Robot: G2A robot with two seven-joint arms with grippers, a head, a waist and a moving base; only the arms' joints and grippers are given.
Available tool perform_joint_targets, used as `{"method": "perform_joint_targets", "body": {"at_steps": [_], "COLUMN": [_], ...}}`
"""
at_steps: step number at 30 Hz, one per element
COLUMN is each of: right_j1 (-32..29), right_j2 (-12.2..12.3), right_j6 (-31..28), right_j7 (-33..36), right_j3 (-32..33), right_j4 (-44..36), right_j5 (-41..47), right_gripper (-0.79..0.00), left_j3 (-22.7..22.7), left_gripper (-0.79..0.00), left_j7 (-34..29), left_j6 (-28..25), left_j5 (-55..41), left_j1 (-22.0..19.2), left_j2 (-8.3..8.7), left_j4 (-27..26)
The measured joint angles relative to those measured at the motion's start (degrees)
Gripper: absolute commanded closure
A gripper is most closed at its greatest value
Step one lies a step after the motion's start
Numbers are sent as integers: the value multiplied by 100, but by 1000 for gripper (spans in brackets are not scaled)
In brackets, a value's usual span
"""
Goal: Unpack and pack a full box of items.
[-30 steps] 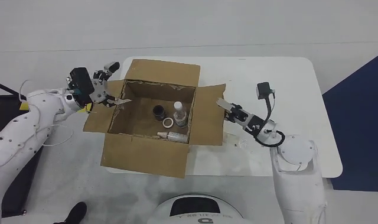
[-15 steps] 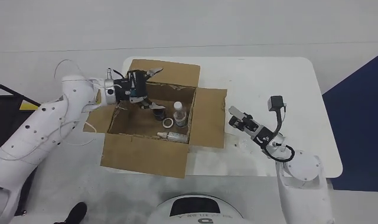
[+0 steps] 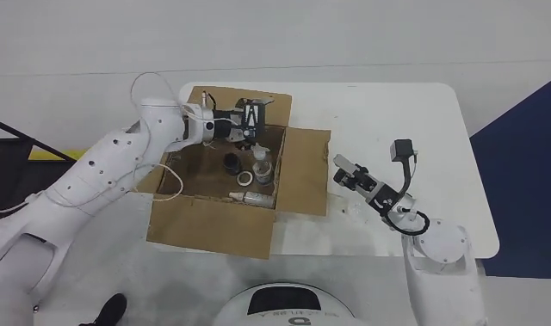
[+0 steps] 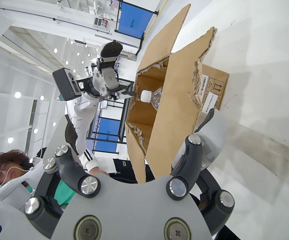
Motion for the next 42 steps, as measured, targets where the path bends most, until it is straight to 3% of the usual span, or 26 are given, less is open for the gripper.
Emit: {"method": "perform_joint_targets", "body": {"at_steps": [6,13,20,27,33,37,42], "right_j1": [0,0,0,0,0,0,0], "right_j2": [0,0,0,0,0,0,0], "right_j6": [0,0,0,0,0,0,0], "right_j7": [0,0,0,0,0,0,0], "right_j3": [0,0,0,0,0,0,0], "right_j4": [0,0,0,0,0,0,0], "right_j5": [0,0,0,0,0,0,0], "right_gripper": [-785,-785,-785,-785,-785,-785,-785], "left_j3": [280,283,183,469,747,546,-26], "left_gripper": [-785,-785,-785,-785,-785,-785,-785], "left_j7": [-76,150,1137,1686,2322,2853,3487], "left_j6": [-310,-942,-1809,-1867,-1867,-1867,-1758], "left_j5": [71,264,600,1382,1940,1685,938], "left_j1": [-247,-371,-271,-118,-212,-254,-152], "left_j2": [-322,-403,-259,-51,185,314,518], "left_j4": [587,997,1043,764,864,930,909]}}
